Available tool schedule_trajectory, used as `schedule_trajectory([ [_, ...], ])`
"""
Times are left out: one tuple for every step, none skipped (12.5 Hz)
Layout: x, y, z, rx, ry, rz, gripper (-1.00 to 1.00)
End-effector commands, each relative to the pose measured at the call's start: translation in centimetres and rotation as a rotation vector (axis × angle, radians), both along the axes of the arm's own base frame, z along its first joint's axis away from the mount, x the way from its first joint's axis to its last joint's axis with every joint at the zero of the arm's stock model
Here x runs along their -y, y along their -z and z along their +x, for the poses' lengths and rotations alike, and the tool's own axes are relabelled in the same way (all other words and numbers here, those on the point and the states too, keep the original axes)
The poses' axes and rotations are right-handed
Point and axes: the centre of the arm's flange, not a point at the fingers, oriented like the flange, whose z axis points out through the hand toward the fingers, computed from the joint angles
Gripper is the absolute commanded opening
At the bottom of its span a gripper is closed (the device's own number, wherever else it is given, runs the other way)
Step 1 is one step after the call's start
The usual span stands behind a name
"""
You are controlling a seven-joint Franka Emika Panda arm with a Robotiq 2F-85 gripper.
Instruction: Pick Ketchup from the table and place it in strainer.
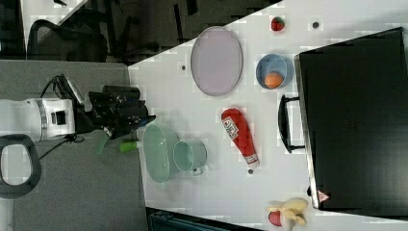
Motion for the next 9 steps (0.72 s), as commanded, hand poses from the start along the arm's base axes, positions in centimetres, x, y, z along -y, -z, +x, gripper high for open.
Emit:
schedule_trajectory([
  [2.7, -5.1, -8.0, -0.021, -0.044, 0.007, 0.59],
  [2.7, -5.0, -7.9, -0.024, -0.045, 0.007, 0.81],
  [2.6, -4.6, -7.8, -0.031, -0.055, 0.008, 1.0],
  [2.5, -3.9, -7.7, -0.045, -0.07, 0.01, 1.0],
  [2.4, -2.8, -7.5, -0.066, -0.088, 0.013, 1.0],
  [2.3, -1.6, -7.3, -0.092, -0.106, 0.016, 1.0],
  [2.0, -0.2, -7.1, -0.12, -0.129, 0.021, 1.0],
  [1.8, 1.4, -6.8, -0.151, -0.148, 0.026, 1.0],
  [1.6, 3.2, -6.5, -0.186, -0.169, 0.032, 1.0],
])
